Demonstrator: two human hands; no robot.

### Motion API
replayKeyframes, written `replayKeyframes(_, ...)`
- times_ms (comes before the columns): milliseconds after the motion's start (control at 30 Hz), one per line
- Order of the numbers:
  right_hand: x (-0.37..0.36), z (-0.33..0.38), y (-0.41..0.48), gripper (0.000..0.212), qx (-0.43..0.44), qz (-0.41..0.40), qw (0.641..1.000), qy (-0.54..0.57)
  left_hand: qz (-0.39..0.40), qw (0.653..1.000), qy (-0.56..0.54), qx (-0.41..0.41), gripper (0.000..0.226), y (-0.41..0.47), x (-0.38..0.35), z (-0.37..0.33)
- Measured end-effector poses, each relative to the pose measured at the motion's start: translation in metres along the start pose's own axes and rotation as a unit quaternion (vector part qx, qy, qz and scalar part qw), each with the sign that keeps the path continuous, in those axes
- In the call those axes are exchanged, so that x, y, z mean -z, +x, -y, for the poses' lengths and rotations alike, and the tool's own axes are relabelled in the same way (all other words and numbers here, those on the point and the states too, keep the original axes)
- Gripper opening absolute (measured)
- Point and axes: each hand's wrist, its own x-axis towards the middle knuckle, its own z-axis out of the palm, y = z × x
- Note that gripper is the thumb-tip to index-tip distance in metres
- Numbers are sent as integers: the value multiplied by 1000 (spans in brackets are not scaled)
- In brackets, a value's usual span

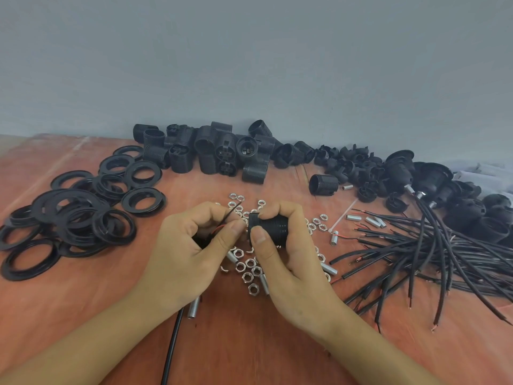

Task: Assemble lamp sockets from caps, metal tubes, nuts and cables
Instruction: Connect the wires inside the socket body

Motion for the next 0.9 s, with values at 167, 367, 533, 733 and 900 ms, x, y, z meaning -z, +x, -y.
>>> replayKeyframes(167, -3, -1, 1, 12, -7, -5, 1000, 10, -7, 999, 28, -15, 4, -1, 0, 0)
replayKeyframes(367, -6, 2, 5, 11, -33, -7, 997, 64, -11, 1000, 17, -23, 3, 1, -1, -4)
replayKeyframes(533, -12, 2, 15, 13, -61, -85, 985, 138, -63, 996, -64, 26, 18, 4, 2, -6)
replayKeyframes(733, -6, -3, 13, 16, -131, -136, 952, 239, -76, 985, -123, 96, 18, 10, 6, -5)
replayKeyframes(900, -10, -1, 15, 15, -150, -151, 919, 331, -53, 988, -121, 80, 18, 8, 7, -6)
